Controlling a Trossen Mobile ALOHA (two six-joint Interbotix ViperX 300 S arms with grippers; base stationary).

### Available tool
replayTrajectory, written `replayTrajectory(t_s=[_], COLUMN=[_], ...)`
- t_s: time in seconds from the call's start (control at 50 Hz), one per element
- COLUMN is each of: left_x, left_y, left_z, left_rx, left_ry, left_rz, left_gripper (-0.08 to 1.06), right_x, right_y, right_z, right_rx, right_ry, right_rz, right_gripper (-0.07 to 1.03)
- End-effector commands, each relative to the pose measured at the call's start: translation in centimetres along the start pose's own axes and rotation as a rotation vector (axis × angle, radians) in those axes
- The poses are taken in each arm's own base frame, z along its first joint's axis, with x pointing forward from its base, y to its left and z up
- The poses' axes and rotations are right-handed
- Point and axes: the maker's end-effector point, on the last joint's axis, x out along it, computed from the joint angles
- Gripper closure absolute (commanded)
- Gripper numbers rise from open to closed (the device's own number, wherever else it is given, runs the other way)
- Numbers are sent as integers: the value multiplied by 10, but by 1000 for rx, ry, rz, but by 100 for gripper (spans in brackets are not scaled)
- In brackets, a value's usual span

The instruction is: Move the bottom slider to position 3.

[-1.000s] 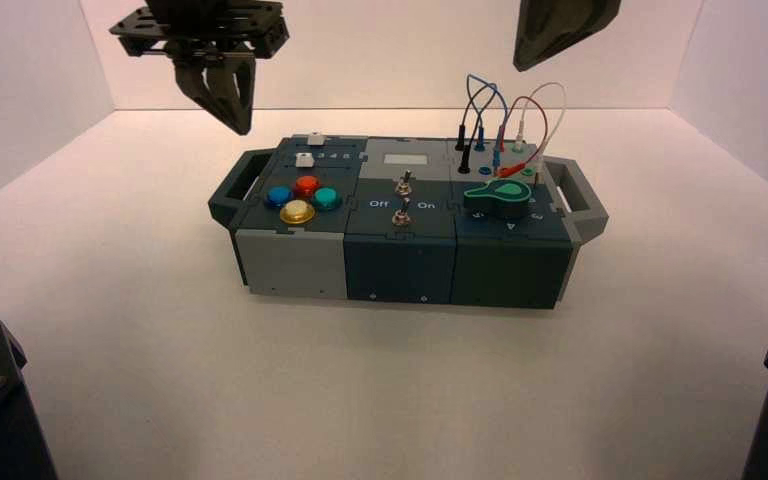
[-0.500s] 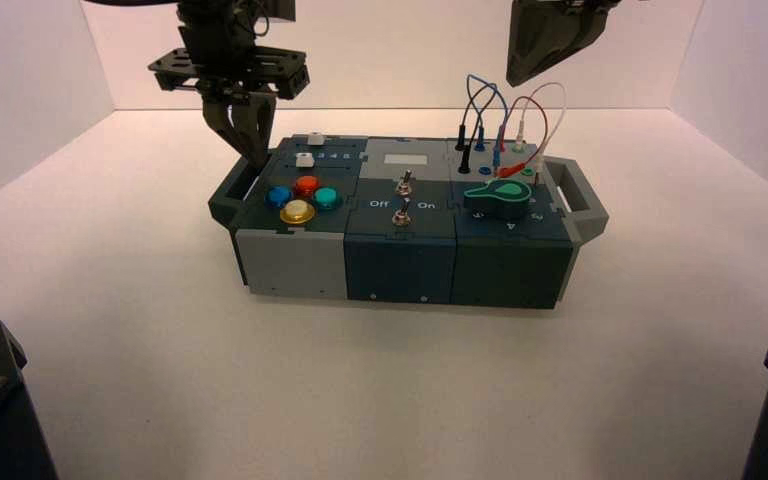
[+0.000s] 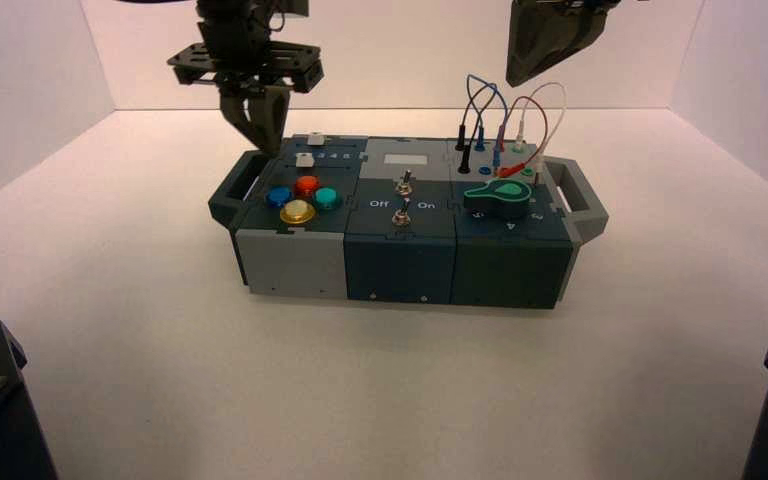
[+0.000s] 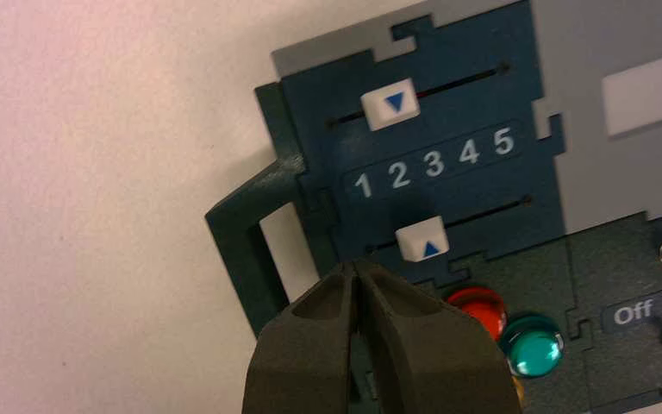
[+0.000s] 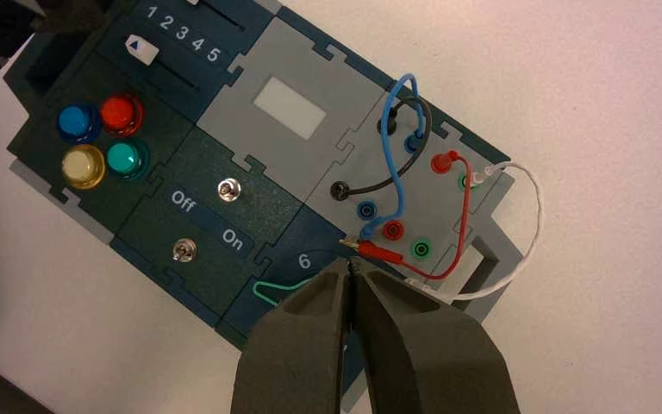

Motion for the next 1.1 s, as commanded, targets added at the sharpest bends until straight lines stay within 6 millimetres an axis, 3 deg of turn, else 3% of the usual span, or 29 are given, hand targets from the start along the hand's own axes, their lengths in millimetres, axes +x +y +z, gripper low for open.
replayTrajectory(t_s=[0.02, 0.32, 1.1], left_x=[-10, 0, -1], left_y=[-6, -12, -26], left_z=[15, 16, 18], left_rx=[11, 25, 46], left_ry=[-38, -19, -24], left_rz=[-5, -7, -18], left_gripper=[101, 101, 101], right_x=[-8, -8, -8], right_y=[1, 1, 1], right_z=[15, 15, 15], right_rx=[-9, -10, -9], right_ry=[-46, -44, -44], right_rz=[1, 1, 1], right_gripper=[99, 99, 99])
